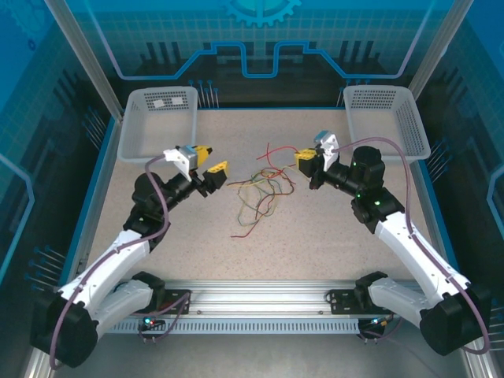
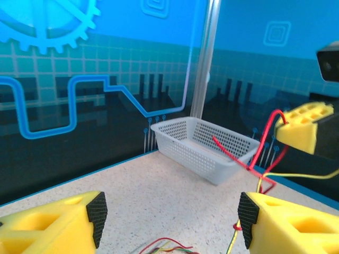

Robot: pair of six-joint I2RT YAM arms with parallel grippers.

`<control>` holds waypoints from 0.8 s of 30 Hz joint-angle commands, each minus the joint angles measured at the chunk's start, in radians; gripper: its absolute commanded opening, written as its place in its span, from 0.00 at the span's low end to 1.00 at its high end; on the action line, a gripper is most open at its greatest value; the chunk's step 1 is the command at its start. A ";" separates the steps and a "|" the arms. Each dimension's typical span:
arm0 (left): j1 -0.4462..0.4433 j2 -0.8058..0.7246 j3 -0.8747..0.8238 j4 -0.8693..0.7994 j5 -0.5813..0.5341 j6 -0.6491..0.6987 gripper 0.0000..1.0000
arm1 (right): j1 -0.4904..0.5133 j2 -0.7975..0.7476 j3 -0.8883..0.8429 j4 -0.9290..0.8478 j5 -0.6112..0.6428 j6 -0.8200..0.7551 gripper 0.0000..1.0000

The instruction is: Untangle the cables

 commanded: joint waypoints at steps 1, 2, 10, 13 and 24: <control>0.053 -0.026 0.060 -0.053 0.067 -0.098 0.69 | 0.004 -0.028 0.028 -0.004 -0.037 -0.038 0.00; 0.079 -0.030 0.078 -0.067 0.094 -0.118 0.69 | 0.004 -0.036 0.028 -0.005 -0.053 -0.058 0.00; 0.141 0.094 0.163 -0.106 0.371 -0.101 0.70 | 0.001 -0.052 0.026 0.025 -0.121 -0.047 0.00; 0.115 0.174 0.159 -0.002 0.419 -0.141 0.72 | 0.002 -0.052 0.022 0.048 -0.106 -0.025 0.00; -0.061 0.408 0.266 0.095 0.424 -0.115 0.78 | 0.019 -0.063 0.017 0.081 -0.133 0.002 0.00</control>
